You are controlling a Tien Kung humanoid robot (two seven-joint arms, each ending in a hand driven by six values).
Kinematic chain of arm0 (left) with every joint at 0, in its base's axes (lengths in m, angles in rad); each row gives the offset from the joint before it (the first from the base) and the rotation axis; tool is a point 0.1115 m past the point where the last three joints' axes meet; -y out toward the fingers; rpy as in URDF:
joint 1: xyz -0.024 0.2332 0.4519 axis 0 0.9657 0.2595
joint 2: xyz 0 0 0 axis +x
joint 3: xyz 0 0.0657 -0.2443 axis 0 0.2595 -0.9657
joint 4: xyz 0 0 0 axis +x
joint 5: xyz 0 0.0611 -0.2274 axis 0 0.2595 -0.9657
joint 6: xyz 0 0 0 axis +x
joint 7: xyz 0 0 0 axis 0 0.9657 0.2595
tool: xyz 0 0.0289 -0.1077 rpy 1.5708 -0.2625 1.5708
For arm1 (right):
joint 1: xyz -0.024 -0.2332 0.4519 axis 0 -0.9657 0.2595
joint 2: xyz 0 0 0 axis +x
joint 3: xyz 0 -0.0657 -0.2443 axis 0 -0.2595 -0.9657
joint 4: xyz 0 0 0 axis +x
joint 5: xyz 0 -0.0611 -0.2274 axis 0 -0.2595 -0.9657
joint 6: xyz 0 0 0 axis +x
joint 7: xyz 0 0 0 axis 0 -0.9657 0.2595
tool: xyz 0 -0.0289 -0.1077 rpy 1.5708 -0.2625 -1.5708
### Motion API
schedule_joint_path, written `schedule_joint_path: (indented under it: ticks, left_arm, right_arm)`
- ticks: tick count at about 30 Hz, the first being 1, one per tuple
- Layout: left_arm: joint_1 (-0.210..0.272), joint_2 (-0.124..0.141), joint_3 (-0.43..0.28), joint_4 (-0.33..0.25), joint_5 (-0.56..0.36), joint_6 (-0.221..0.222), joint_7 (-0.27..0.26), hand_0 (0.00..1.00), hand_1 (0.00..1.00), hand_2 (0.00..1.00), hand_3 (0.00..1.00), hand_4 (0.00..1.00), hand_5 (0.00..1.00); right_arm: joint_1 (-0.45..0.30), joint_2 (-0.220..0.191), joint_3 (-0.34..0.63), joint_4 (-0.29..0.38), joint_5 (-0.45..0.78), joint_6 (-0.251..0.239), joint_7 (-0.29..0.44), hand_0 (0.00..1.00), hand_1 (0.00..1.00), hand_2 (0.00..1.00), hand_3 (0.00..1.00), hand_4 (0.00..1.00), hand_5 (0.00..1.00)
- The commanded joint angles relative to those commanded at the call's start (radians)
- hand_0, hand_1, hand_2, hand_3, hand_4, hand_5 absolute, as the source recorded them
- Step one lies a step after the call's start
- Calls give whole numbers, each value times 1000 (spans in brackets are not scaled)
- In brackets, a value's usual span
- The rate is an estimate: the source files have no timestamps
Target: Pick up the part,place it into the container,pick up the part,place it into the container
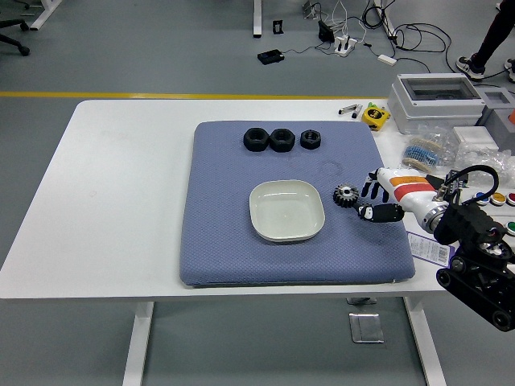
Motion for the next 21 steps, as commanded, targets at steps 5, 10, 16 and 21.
schedule_joint_path:
  ticks: [5, 10, 16, 21]
  left_arm:
    - [2, 0, -5, 0, 7, 0, 3, 621, 590, 663, 596, 584, 581]
    - [4, -1, -8, 0, 13, 0, 5, 620, 588, 666, 596, 584, 581]
    - [4, -1, -4, -1, 8, -1, 3, 621, 589, 667, 596, 584, 581]
    - [0, -1, -3, -1, 6, -1, 2, 621, 589, 667, 596, 584, 581]
  right_arm:
    - [2, 4, -7, -12, -1, 13, -5, 400, 587, 697, 731, 977, 477]
    - [4, 6, -8, -38, 4, 29, -14, 378, 569, 691, 738, 973, 471]
    - [-2, 7, -18, -76, 21, 34, -8, 317, 520, 649, 648, 947, 467]
    - [-1, 13, -31, -97, 32, 18, -9, 317, 520, 649, 648, 947, 467]
